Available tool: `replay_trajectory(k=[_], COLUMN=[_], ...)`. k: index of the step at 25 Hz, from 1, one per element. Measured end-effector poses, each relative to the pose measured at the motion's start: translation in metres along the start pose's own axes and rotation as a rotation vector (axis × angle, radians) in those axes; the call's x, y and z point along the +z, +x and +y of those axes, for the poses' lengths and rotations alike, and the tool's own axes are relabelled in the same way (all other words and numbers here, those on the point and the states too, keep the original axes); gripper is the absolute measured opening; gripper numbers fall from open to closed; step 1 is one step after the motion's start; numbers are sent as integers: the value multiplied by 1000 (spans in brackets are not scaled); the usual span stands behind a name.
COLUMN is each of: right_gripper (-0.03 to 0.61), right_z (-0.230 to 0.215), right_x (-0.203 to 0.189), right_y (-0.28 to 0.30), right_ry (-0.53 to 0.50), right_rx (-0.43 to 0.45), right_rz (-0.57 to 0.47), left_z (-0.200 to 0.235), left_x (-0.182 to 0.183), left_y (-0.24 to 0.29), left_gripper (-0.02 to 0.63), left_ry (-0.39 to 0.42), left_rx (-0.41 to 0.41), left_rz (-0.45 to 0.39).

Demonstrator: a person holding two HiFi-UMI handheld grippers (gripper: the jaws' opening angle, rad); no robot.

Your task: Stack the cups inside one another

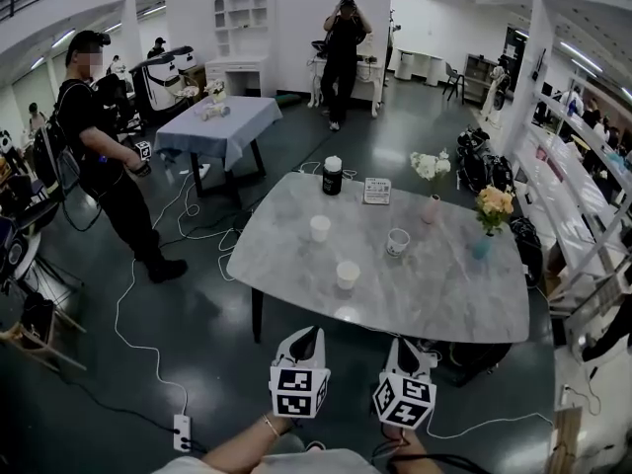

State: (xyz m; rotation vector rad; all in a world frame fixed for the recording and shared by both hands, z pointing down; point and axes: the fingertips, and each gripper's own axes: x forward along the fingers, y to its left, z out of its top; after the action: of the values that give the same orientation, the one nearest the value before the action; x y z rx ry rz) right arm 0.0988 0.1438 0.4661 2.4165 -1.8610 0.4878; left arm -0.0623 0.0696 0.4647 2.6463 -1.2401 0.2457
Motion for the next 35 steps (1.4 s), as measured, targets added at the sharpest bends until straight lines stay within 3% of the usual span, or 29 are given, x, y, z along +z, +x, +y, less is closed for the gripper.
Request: replay_trajectory(k=[14, 24, 35], right_gripper=[6, 6, 6], right_z=[-14, -16, -9], right_x=[10, 52, 74], right_y=[67, 154, 246], right_ry=[-10, -5, -13], right_rx=[-6, -35, -49], right_rz=[29, 4, 22], left_z=[22, 56, 100], left_x=[9, 43, 59], left_y=[68, 150, 234], left_gripper=[3, 3, 3], left_ry=[-36, -21, -31], left_rx=[15, -12, -32], left_rz=[5, -1, 21])
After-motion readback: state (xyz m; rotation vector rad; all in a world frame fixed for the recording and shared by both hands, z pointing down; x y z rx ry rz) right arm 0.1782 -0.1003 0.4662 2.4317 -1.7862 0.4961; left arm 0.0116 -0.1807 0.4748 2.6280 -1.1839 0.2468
